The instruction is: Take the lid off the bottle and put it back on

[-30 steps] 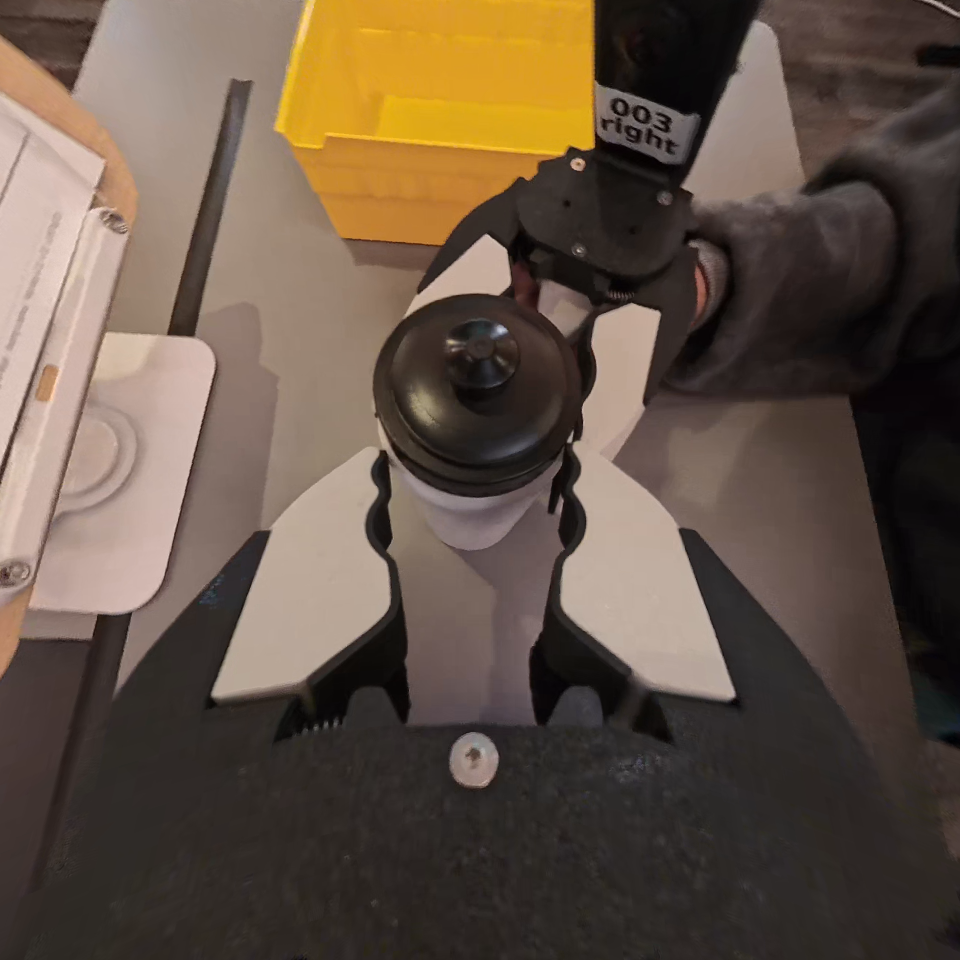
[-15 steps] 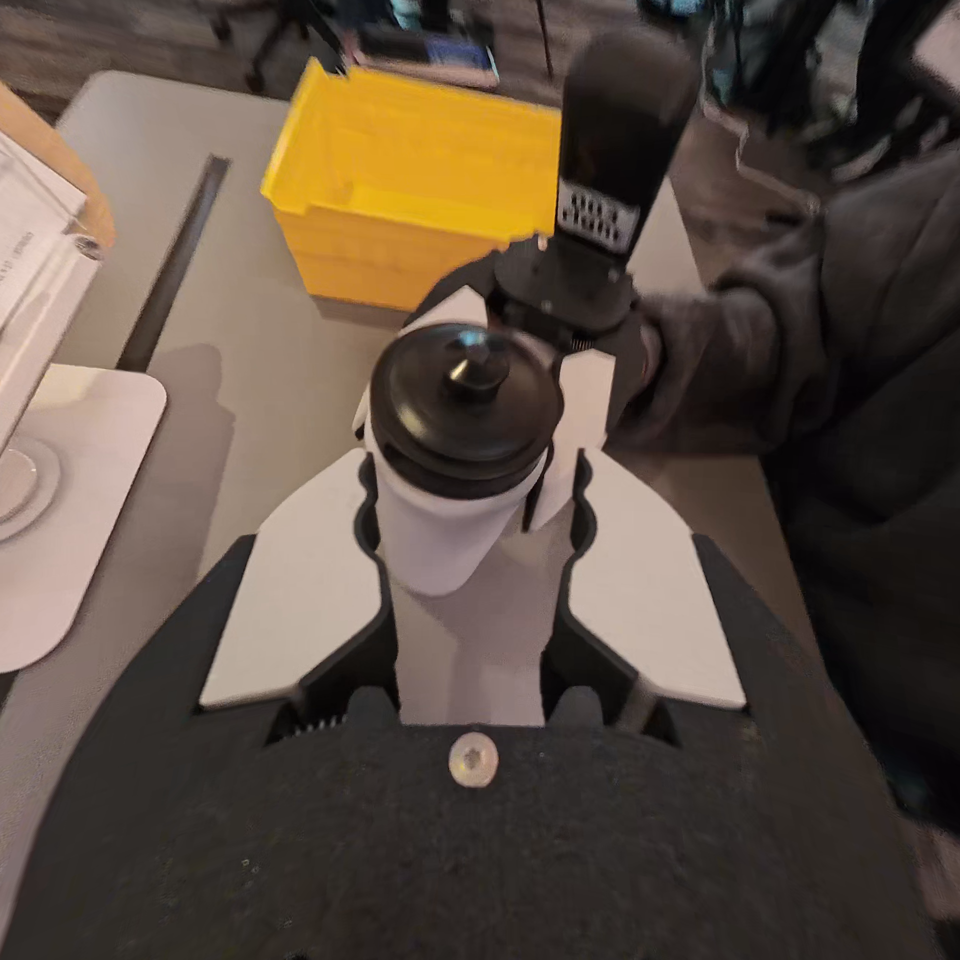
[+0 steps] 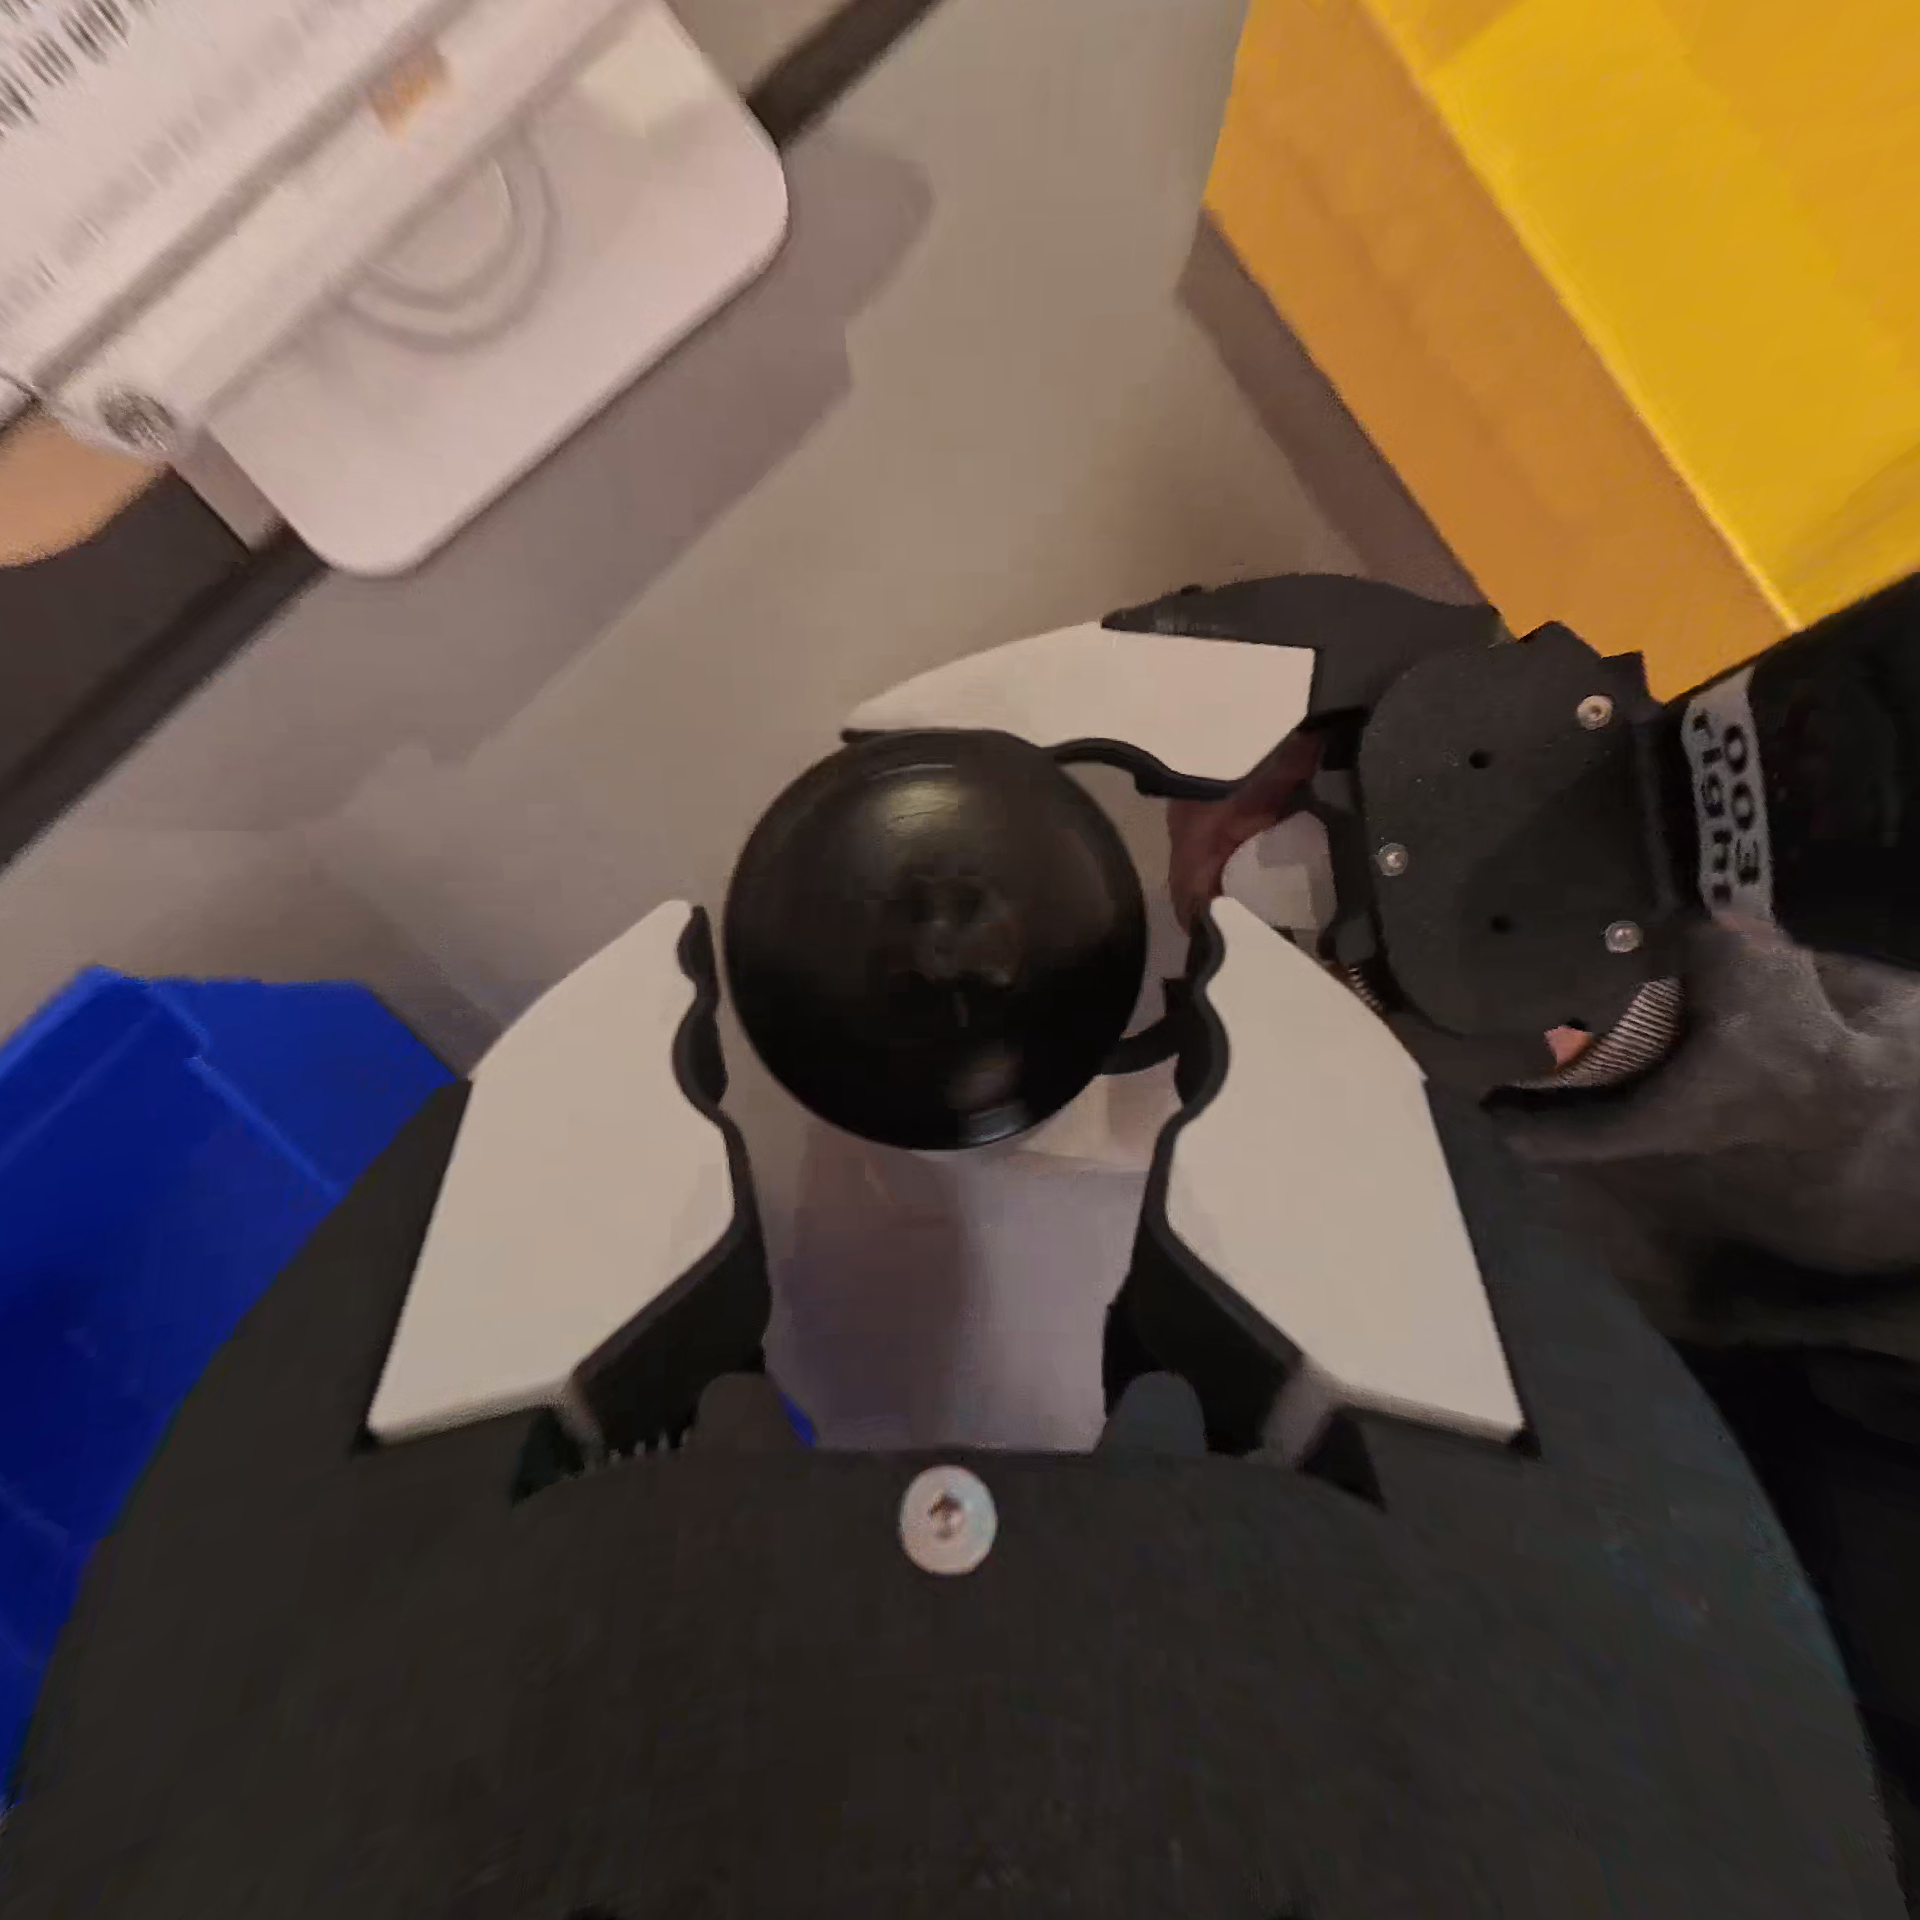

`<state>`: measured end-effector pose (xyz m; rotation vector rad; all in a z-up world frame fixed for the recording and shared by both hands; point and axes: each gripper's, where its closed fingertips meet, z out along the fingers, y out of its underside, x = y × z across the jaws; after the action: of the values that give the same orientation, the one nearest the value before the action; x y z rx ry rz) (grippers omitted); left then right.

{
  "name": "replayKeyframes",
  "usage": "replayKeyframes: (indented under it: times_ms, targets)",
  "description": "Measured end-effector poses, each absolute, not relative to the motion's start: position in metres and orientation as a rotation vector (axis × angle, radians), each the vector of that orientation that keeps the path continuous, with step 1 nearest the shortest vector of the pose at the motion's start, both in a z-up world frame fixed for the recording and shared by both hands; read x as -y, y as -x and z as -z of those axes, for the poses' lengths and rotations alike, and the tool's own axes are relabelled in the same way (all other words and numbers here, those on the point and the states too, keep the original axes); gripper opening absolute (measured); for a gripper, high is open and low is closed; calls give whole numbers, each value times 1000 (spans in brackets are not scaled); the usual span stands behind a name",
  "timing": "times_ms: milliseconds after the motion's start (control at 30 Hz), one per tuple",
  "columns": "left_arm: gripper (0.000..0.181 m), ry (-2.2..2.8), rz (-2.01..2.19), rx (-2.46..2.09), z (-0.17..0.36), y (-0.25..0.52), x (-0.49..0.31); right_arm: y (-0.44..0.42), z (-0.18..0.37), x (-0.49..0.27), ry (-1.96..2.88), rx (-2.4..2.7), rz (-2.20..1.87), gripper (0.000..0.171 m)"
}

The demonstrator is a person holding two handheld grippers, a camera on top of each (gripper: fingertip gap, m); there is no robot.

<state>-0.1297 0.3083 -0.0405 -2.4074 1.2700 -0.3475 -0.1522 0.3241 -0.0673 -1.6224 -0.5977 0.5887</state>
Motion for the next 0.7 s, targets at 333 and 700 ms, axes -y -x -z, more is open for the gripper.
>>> replayKeyframes:
  times_ms: [333,700]
  targets:
    - [77,2736,-14,-1411,46,141,-302,154,67,-321,1617,623,-579,85]
    - [78,2064,-318,-2411,46,155,-304,160,67,-317,1586,689,-611,85]
